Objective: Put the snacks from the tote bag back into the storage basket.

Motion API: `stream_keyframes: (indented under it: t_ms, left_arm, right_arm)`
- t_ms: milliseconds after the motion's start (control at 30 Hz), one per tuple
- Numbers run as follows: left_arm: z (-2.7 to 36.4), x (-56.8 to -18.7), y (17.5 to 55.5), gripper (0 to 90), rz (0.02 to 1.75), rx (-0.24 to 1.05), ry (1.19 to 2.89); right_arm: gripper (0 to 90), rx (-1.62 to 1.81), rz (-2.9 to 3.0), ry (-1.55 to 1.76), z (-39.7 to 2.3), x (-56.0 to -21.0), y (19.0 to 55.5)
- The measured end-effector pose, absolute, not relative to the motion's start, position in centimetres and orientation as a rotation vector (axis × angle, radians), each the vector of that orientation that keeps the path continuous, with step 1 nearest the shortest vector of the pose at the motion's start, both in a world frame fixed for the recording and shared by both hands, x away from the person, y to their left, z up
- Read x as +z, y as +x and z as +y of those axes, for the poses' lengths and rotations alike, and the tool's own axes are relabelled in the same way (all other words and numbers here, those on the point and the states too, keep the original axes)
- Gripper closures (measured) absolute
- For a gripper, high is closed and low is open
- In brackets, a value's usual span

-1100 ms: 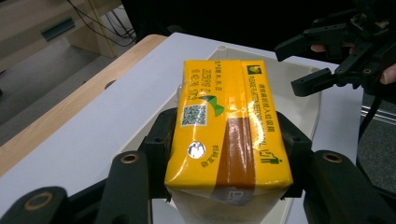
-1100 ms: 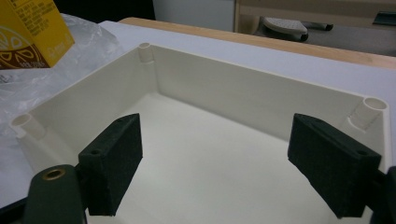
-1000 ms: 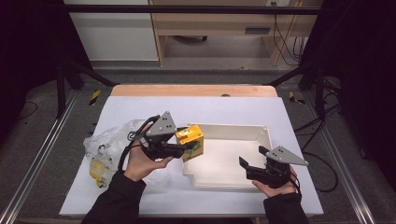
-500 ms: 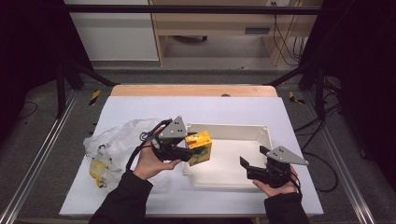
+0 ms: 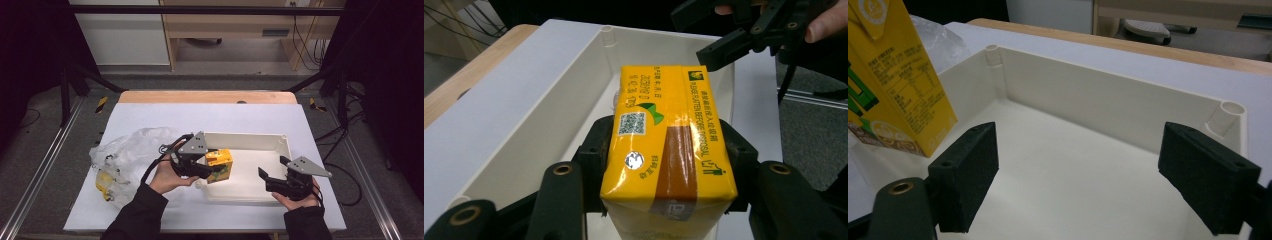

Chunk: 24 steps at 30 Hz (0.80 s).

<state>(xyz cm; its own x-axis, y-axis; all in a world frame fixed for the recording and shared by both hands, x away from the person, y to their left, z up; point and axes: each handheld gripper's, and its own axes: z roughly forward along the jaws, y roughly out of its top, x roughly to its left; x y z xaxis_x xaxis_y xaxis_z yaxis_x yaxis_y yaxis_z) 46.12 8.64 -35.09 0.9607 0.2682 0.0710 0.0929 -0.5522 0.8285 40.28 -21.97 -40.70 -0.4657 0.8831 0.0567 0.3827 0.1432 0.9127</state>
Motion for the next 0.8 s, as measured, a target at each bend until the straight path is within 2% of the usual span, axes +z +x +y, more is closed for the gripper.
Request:
stream_keyframes:
  t_ms: [800]
  left_arm:
    - [7.2,-38.6,46.7,50.6,0.151,0.115,2.201]
  right_arm:
    - [16.1,1.288,1.92,1.207,-22.1,-40.8,40.3]
